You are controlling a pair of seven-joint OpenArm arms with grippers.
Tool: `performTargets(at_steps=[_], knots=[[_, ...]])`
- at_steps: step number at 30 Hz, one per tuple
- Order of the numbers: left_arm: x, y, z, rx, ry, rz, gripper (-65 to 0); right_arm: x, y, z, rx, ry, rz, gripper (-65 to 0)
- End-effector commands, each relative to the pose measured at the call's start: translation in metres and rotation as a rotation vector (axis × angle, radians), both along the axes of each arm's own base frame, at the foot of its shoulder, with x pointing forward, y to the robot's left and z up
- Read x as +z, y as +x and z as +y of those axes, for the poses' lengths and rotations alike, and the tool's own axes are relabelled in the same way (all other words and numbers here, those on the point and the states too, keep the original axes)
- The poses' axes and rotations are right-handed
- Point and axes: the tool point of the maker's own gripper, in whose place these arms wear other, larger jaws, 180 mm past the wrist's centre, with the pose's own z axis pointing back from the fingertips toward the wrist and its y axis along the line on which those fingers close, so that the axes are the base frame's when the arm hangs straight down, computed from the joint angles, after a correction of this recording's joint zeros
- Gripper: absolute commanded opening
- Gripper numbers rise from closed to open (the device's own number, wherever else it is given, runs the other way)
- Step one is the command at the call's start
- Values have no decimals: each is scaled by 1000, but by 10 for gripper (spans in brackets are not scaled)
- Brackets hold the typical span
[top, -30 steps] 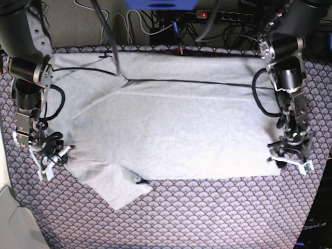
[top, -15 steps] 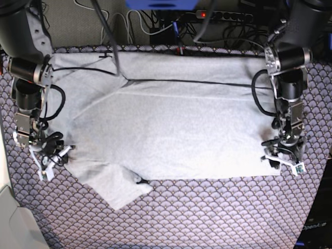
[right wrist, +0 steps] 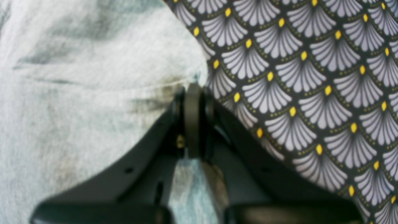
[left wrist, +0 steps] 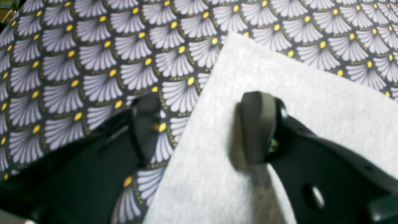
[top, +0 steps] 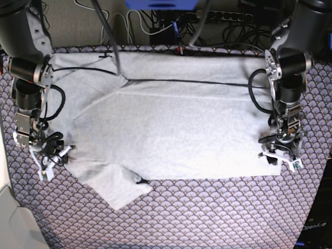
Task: Fold the T-shirt properly
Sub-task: 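Move both grippers to the shirt's side edges near the sleeves and grasp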
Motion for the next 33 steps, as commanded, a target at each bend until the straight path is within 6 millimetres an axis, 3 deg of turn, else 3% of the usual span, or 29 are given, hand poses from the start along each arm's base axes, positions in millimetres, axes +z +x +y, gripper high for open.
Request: performTargets(at_steps=[1,7,16,22,30,33], knots=[[19,13,5,0,16,-43,-250,18,13,-6,1,-10,-40,-650],[16,18,-11,-80,65,-18,-289,19,13,-6,1,-10,-42,-650],[13,15,-10,-77,62,-12,-467,18,13,-5,2,-8,-41,-650],[7,8,-8,-75,65,3,-649,18,13,-5,3,-9,-40,-650],[8,8,-7,-74,72,-2,-643,17,13,-4,4,-8,-38,-650],[22,14,-5,-78,89,-37,-643,18,13,-5,3,-5,-40,-650]])
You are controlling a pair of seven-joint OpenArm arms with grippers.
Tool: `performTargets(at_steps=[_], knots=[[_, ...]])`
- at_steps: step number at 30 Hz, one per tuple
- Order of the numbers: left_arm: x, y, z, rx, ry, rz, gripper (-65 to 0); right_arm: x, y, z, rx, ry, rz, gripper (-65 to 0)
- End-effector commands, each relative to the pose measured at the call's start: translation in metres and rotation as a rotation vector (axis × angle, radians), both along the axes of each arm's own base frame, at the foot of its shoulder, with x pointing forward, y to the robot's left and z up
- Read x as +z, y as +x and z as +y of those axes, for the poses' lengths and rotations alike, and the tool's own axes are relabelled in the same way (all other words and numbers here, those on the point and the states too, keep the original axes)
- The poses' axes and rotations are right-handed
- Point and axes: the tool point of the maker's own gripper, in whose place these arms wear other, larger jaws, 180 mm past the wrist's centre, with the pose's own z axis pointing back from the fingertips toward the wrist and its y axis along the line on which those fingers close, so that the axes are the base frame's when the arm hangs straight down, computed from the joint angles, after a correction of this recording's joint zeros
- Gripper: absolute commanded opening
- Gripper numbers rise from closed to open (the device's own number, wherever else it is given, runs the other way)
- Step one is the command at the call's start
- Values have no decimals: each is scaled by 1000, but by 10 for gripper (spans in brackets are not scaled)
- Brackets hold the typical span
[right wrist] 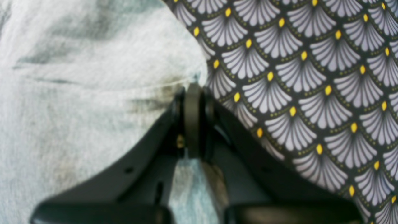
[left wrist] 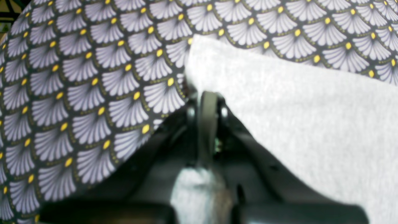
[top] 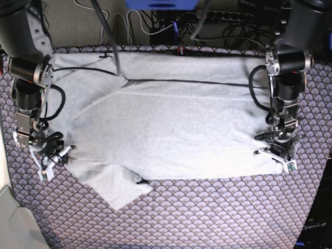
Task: Fold the T-shirt properly
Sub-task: 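Move both grippers to the shirt's side edges near the sleeves and grasp, then lift the grasped edge and fold it toward the collar with both grippers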
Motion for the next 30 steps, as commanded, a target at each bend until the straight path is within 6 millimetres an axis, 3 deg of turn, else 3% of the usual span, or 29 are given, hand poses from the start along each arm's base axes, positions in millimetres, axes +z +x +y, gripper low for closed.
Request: performTargets(at_steps=[1,8,13,20,26,30], knots=[[19,9,9,5,29,-51,-643,18,13,-5,4,-5,-40,-650],[38,5,-1,-34,43,-65,-643,29,18,-10,-1,-19,-72,-650],[47,4,-2,-43,50,-68,-643,39,9,-15,25,-98,-84,-650],[50,-6,14,18,12,-63,-643,49,-2,3,124,-149,-75,-650],[62,-21,18,22,30,-81,-643,64,-13,-27,50,-141,-82,-650],[71,-28,15,6,43,-81,-643,68,-28,-33,49,-192,-82,-650]])
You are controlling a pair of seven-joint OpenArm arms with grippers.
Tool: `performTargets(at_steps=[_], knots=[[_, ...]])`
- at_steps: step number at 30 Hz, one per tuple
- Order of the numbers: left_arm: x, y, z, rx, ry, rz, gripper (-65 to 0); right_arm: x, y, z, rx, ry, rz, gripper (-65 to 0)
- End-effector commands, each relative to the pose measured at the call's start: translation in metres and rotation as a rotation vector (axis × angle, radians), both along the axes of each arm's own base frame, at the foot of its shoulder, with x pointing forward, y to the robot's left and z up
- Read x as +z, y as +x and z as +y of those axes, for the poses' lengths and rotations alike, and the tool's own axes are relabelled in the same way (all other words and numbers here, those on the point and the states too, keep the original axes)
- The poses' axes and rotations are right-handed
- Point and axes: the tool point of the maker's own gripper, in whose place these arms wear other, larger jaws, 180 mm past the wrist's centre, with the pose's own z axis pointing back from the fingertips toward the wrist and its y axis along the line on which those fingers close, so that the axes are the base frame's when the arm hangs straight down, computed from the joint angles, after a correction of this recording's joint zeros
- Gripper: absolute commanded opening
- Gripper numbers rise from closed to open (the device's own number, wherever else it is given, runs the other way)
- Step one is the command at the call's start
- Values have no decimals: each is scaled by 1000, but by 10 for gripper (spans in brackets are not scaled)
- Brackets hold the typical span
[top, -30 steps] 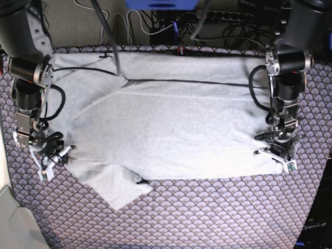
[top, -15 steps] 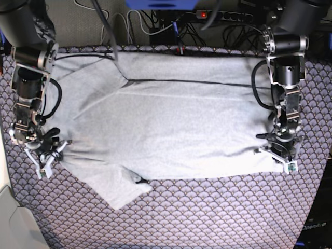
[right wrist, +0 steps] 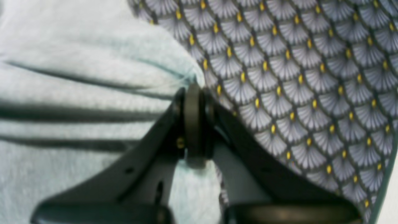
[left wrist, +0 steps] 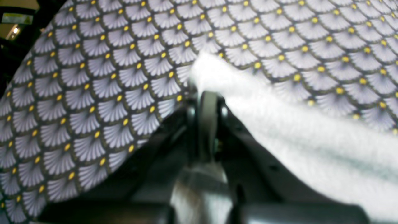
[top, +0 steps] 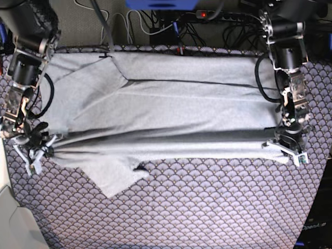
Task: Fold the T-shirt properly
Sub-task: 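Lift the grasped edge and fold it toward the collar with both grippers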
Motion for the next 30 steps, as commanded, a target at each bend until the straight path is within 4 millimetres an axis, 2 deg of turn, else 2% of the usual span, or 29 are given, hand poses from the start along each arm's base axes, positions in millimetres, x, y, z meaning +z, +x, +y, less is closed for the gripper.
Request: performTargets(at_steps=[1,11,14,18,22,25,27,30], knots=[[31,12,9,3,41,-76,-643,28,11,-9,-4,-31,-80,-650],[54,-8,-11,-40,61,-91,-643,44,-21,6,38,-88,-107,-650],[56,-22,-6,-24,65,-88,-643,48,-31,9,43,-80,-123,-650],[52,-40,-3,12,38,-74,-643,54,-42,10,56,-100,-131,-650],[44,-55,-1,18,44,-47,-643,47,-50,11,59,-101,-111,-650],[41,-64,-1,13,53,-36,-643,42,-59,2,30,-99,-99,-650],[41,-69,-2,8,60,-33,-643,44,-67,-11,-11,-110,-92,-650],[40,-76,-4,3,67,-26,-643,47,-77,-19,-31,-134,-74,-650]])
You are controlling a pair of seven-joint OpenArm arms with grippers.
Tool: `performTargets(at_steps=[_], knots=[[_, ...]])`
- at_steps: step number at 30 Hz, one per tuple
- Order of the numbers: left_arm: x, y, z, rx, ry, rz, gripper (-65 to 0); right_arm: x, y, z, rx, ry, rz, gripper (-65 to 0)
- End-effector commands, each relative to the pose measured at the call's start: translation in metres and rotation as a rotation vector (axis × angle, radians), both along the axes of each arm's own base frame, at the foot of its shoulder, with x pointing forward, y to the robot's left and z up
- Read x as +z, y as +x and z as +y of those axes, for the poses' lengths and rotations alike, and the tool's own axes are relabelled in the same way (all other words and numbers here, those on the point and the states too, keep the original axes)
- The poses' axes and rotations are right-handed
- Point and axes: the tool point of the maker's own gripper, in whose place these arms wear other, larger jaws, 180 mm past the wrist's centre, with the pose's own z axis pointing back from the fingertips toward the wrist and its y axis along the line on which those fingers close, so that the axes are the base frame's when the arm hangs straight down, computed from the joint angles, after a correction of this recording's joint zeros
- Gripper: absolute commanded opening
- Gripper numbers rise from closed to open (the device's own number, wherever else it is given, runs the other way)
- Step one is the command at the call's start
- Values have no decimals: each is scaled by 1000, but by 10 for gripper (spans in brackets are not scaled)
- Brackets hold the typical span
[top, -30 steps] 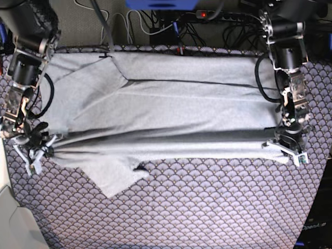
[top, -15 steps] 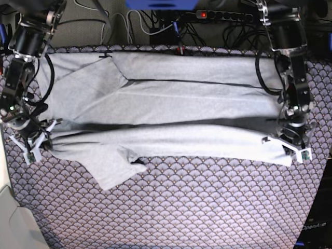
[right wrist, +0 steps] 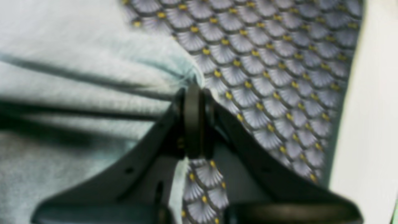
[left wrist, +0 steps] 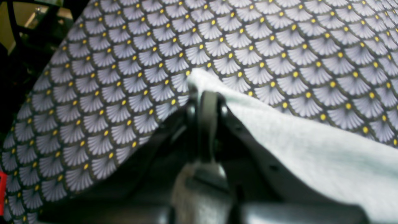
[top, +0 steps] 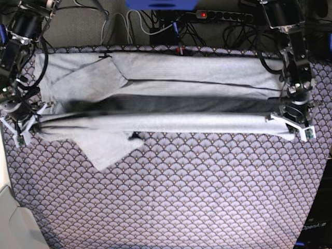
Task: Fold the T-shirt properly
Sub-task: 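Lift the grasped edge and fold it toward the collar with both grippers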
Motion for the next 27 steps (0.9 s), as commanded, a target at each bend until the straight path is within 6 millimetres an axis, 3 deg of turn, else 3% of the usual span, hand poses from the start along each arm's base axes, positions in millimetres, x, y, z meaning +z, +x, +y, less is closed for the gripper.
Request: performTargets(at_steps=[1,4,12,20,27], knots=[[20,6,7,2,39,-56,-643,20,6,-9,-7,-31,-53,-650],[16,0,6,1,41,-43,-643,17,-5,-9,-6,-44,-41,-650],[-4,-21,7,-1,43,18,-644,-12,-34,0,-5,-19,37,-650],[-18,-40,8,-2,47,70,-641,-24,-50,0,-3,-20,81,-650],[-21,-44,9,-3,48,80,-640,-35,-66,-1,-4,-21,127,-650]])
